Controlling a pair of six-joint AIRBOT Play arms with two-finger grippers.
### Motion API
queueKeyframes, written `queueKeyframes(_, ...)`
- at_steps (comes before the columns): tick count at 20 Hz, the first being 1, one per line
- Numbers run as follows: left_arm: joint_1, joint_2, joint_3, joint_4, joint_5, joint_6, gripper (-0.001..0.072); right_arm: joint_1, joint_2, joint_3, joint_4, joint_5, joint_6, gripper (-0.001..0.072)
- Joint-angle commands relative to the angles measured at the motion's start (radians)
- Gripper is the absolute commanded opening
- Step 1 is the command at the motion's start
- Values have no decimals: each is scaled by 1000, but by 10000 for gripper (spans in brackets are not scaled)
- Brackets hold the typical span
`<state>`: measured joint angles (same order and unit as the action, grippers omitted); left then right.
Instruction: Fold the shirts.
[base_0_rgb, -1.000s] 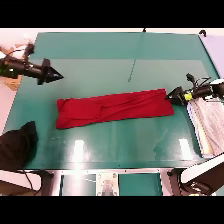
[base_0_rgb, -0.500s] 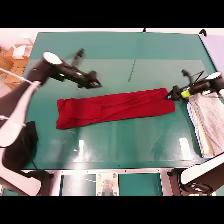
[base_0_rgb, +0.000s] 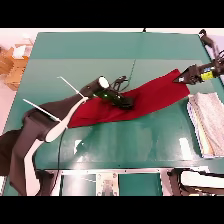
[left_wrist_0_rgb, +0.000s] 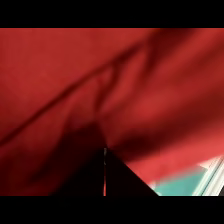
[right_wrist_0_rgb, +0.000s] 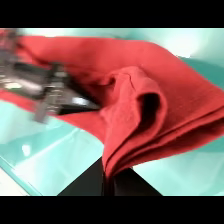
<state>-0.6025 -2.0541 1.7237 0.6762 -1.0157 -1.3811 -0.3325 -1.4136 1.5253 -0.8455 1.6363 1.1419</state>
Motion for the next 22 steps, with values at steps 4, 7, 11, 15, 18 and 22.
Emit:
queueKeyframes(4, -53, -85, 147, -3, -11, -60, 33, 27, 146, 2, 27, 22, 31, 11)
queueKeyframes(7, -9, -72, 237, 1, -163, -71, 33, 41, 166, 0, 45, 34, 48, 11)
queueKeyframes(11, 169, 39, 329, 256, -439, -224, 32, 166, 169, 0, 64, 5, 114, 11)
queueKeyframes(15, 380, 256, 311, 643, -652, -269, 33, 407, 155, -38, 64, -181, 172, 11)
queueKeyframes(18, 541, 419, 228, 660, -673, -266, 33, 632, 75, -77, 64, -362, 191, 12)
queueKeyframes(22, 709, 579, 112, 713, -690, -259, 33, 927, -133, -74, 96, -658, 190, 12)
